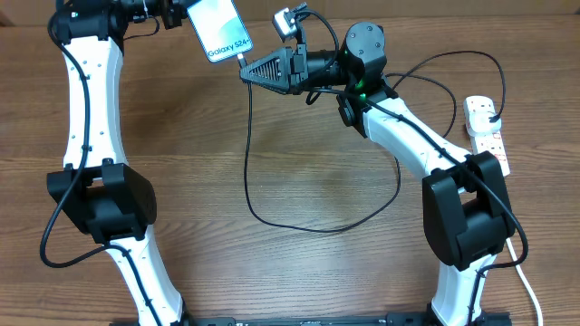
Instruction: Plug charger to phone and switch on socket
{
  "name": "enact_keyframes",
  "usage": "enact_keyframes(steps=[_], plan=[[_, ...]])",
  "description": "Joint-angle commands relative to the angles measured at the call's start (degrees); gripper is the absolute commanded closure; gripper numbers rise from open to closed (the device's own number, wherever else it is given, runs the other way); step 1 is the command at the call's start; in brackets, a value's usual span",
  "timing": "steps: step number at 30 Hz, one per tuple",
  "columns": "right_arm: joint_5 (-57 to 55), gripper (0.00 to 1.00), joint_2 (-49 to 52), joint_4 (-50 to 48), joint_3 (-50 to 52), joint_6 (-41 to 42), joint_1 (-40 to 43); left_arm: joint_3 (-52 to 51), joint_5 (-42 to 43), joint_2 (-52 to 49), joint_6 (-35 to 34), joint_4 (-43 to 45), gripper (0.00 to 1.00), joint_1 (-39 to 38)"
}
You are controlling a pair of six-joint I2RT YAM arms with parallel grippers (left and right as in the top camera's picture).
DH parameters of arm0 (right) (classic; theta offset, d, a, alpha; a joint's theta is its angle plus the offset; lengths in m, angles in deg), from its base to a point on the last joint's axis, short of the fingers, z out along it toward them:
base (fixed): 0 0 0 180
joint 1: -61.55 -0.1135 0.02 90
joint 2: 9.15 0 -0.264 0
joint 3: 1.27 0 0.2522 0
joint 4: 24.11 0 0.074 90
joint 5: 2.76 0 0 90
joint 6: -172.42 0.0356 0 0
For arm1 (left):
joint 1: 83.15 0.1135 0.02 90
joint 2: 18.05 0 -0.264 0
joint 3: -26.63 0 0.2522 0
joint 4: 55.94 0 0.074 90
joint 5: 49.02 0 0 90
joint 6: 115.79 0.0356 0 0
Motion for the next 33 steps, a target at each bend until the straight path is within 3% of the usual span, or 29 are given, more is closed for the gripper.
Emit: enact_keyframes(steps=[1,33], plan=[[-1.03,0.96,-0.07,-0.44,-0.92,0.46,0.11,0.70,2.71,0.20,-0.70,0.44,0.96,0.24],[-2.12,0.96,-0.04,-0.39,-0.92,0.17,0.13,0.70,-0.92,0.20,-2.69,0.42,0.96,-2.38]])
